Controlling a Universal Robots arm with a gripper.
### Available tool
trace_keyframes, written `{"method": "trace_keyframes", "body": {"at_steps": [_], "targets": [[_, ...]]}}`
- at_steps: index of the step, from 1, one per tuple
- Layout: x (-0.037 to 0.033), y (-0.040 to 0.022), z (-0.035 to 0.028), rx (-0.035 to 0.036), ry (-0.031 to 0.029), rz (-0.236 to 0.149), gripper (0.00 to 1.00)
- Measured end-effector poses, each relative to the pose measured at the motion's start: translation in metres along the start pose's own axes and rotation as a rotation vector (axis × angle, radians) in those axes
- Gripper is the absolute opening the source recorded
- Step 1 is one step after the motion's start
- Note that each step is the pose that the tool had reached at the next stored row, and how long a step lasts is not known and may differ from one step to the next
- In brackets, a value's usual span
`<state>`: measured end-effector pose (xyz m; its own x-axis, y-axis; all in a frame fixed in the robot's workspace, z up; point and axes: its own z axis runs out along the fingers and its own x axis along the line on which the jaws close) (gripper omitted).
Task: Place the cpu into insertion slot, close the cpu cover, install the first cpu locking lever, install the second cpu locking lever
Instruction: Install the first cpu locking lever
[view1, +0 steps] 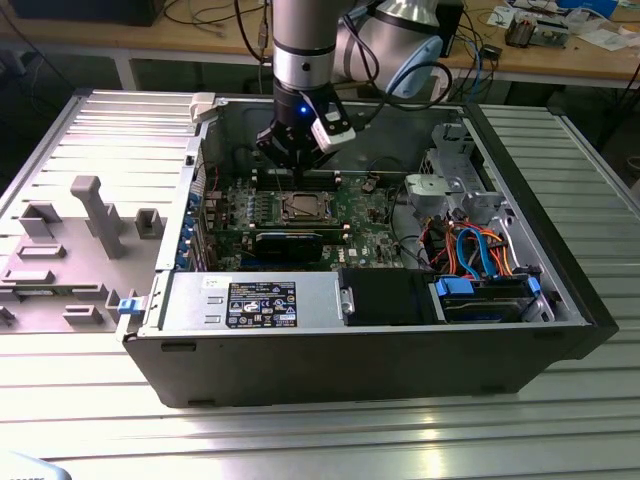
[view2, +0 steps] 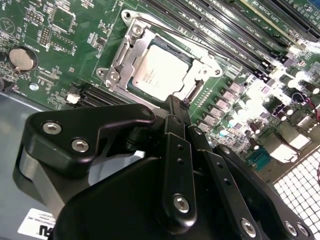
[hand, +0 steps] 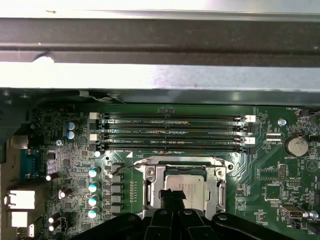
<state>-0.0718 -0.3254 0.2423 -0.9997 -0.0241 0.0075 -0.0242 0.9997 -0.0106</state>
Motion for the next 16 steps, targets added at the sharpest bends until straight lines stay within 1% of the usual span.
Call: {"method": "trace_keyframes", "body": {"at_steps": [11, 16], "targets": [[0.0081, 0.0002, -0.0023, 0.0008, -0.0011, 0.000, 0.11], [0.0110, 0.0003, -0.0025, 0.0025, -0.0011, 0.000, 0.11]]}}
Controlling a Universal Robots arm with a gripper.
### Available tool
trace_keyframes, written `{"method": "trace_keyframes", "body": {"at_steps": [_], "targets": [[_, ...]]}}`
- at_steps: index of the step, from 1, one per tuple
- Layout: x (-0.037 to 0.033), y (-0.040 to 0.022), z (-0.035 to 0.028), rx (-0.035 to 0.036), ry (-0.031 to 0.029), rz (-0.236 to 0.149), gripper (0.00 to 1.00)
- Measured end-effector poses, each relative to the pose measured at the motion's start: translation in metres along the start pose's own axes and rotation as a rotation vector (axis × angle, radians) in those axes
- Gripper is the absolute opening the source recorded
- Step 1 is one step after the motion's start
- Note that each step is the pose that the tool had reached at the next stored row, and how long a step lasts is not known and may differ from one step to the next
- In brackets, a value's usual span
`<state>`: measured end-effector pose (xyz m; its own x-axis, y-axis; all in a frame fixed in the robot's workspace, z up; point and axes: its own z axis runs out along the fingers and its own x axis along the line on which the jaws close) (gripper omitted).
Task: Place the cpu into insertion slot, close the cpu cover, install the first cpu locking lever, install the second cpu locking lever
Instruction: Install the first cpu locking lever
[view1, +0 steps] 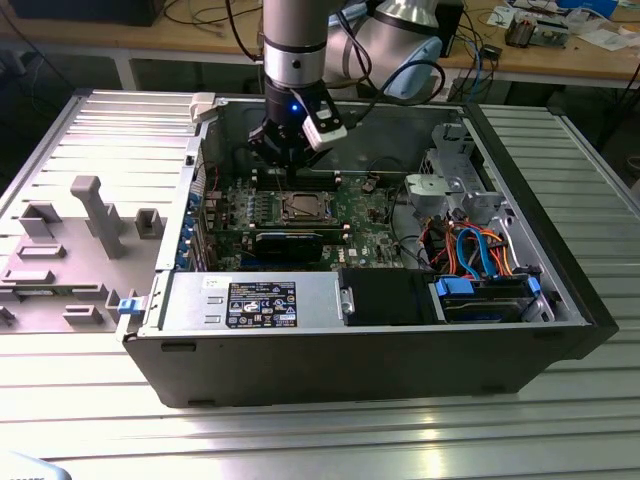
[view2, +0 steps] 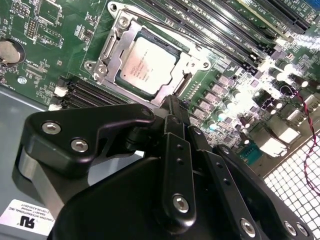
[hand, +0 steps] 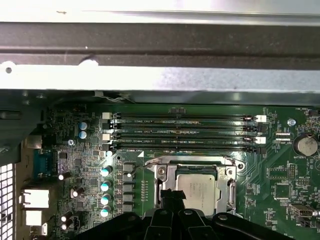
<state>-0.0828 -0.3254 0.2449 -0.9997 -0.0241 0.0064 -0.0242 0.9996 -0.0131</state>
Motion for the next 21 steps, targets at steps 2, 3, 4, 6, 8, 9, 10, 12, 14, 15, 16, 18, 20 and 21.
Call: {"method": "trace_keyframes", "body": {"at_steps": [2, 3, 4, 6, 8, 9, 10, 12, 14, 15, 16, 18, 20, 21], "targets": [[0.0090, 0.0006, -0.0002, 0.0018, 0.0001, 0.000, 0.11], [0.0109, 0.0007, -0.0002, 0.0018, 0.0001, 0.000, 0.11], [0.0123, 0.0007, -0.0002, 0.0018, 0.0001, 0.000, 0.11], [0.0149, 0.0007, -0.0001, 0.0018, 0.0000, 0.000, 0.11], [0.0167, 0.0008, -0.0001, 0.0018, 0.0001, 0.000, 0.11], [0.0173, 0.0010, -0.0001, 0.0018, 0.0000, 0.000, 0.11], [0.0182, 0.0012, -0.0002, 0.0018, 0.0000, 0.000, 0.11], [0.0199, 0.0013, -0.0006, 0.0020, 0.0002, 0.000, 0.11], [0.0214, 0.0015, -0.0009, 0.0019, 0.0000, 0.000, 0.11], [0.0218, 0.0014, -0.0015, 0.0019, -0.0001, 0.000, 0.11], [0.0221, 0.0015, -0.0018, 0.0018, -0.0002, 0.000, 0.11], [0.0228, 0.0015, -0.0028, 0.0019, -0.0001, 0.000, 0.11], [0.0231, 0.0015, -0.0035, 0.0017, -0.0002, 0.000, 0.11], [0.0232, 0.0014, -0.0040, 0.0019, -0.0001, 0.000, 0.11]]}}
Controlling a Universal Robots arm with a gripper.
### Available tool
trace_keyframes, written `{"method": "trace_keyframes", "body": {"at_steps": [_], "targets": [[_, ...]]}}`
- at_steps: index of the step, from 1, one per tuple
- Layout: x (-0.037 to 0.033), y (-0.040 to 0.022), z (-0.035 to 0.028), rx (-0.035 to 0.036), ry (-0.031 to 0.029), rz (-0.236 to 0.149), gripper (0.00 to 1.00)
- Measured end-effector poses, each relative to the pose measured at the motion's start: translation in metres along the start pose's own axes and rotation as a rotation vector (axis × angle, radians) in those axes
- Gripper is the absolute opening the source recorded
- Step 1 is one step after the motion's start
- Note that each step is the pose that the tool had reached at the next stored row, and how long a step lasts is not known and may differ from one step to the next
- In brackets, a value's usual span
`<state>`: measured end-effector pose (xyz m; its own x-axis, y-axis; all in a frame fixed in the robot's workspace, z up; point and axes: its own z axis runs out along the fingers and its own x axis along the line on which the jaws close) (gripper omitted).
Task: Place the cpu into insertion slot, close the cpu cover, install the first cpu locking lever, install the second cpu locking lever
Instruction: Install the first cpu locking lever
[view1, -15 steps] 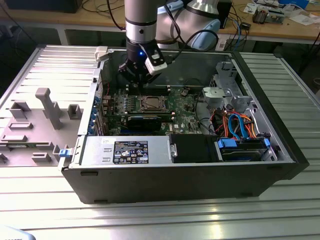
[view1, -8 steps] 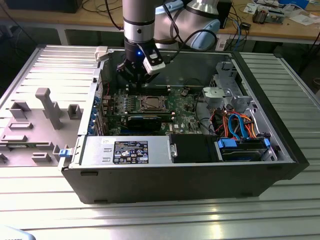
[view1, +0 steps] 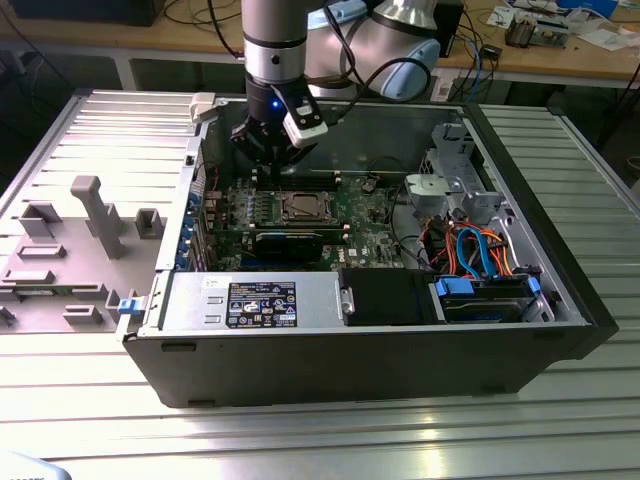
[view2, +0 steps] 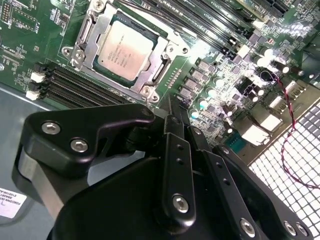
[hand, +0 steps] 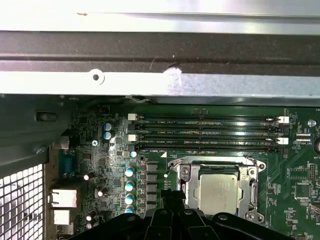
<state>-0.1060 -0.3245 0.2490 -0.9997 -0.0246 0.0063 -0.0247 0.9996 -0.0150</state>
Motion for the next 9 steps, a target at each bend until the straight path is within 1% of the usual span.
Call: {"method": "trace_keyframes", "body": {"at_steps": [9], "targets": [[0.0002, -0.0001, -0.0071, 0.0000, 0.0000, 0.000, 0.11]]}}
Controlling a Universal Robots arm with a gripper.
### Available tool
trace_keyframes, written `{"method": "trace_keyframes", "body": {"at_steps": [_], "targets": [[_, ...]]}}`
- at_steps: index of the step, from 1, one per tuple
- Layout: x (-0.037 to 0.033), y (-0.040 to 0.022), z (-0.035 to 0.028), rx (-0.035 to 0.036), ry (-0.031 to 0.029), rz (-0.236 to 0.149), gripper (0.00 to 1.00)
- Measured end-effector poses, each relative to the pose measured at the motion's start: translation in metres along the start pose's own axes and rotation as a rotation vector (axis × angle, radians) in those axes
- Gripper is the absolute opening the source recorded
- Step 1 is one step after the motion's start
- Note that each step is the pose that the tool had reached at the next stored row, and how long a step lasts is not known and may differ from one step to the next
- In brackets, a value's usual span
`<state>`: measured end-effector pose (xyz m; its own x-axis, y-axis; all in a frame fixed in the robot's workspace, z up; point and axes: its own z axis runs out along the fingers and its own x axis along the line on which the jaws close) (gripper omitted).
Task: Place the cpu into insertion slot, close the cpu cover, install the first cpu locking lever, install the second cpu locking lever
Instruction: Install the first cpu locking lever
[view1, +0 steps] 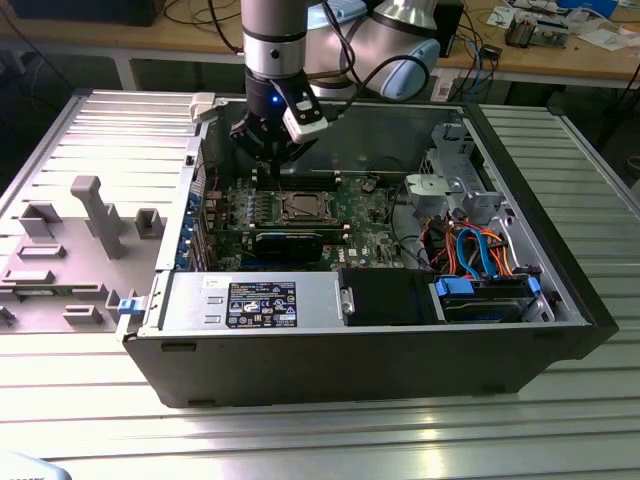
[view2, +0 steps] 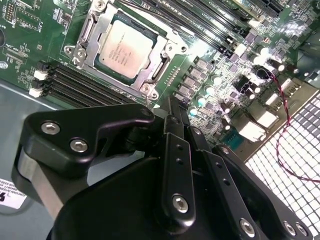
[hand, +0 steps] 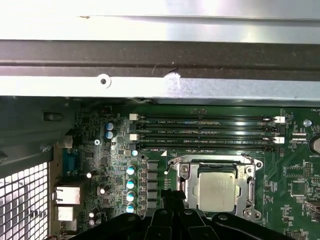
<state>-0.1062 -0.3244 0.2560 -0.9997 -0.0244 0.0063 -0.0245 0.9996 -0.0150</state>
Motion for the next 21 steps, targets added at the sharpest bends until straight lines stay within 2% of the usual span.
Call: {"method": "trace_keyframes", "body": {"at_steps": [5, 10, 19, 21], "targets": [[0.0001, -0.0001, -0.0052, 0.0000, 0.0000, 0.000, 0.11], [0.0002, 0.0000, -0.0055, 0.0010, 0.0001, 0.000, 0.11], [0.0097, -0.0003, -0.0054, 0.0015, -0.0007, -0.001, 0.11], [0.0111, -0.0002, -0.0053, 0.0014, -0.0011, -0.012, 0.11]]}}
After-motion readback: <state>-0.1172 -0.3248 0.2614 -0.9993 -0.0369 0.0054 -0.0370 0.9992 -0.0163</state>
